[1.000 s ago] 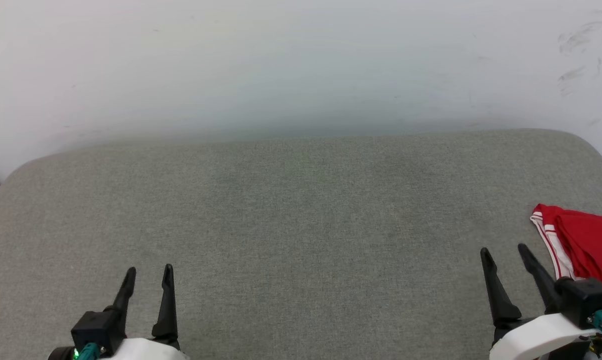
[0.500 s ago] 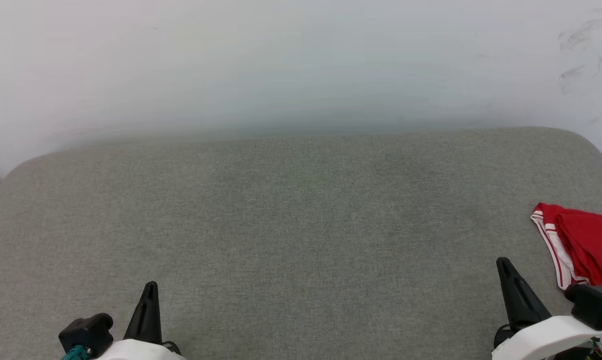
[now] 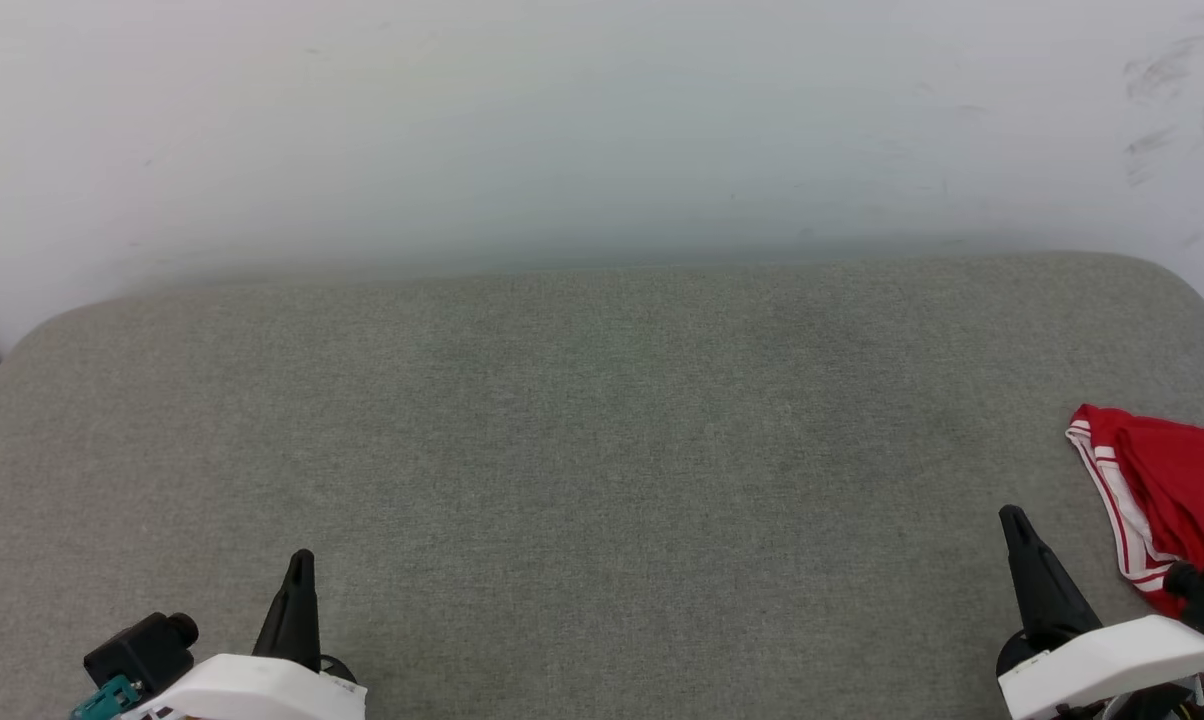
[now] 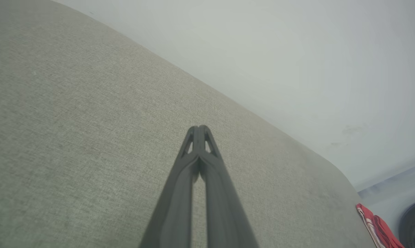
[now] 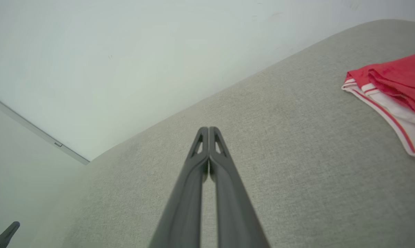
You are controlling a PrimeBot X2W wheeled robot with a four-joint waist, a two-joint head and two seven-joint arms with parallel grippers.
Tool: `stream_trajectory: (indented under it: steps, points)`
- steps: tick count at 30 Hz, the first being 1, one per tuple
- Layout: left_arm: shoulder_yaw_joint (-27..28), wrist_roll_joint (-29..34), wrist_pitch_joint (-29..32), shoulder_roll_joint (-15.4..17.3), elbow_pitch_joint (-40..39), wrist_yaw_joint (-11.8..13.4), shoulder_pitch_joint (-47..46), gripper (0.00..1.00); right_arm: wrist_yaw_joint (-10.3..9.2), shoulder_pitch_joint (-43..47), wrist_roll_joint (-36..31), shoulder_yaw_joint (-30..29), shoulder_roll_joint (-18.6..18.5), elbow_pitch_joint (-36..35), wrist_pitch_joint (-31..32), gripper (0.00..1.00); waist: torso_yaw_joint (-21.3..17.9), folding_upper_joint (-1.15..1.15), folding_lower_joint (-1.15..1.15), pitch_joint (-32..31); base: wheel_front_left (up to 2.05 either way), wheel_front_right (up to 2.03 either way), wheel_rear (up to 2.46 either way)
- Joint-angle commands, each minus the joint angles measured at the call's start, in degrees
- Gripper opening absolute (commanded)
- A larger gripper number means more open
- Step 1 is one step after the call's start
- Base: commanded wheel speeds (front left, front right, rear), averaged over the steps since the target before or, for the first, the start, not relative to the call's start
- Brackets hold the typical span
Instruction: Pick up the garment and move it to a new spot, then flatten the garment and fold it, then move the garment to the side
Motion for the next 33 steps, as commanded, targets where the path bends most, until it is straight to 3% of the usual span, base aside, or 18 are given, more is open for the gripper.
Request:
stream_trajectory:
  steps: [1,33]
  points:
    - [0.62,-1.4,0.25,0.11,-0.54,-0.34,-1.59,0.0,-0.01,-2.08,1.74,-0.21,0.07,-0.45,0.19,0.0,0.02,0.0,0.0,0.02,0.0,0.0,0.0]
    - [4.44,-22.02,6.16,-2.42,1.11,-3.53,-4.6,0.0,-0.01,-5.33,25.64,-1.82,0.66,4.09,2.02,0.0,0.56,0.0,0.0,0.68,0.0,0.0,0.0]
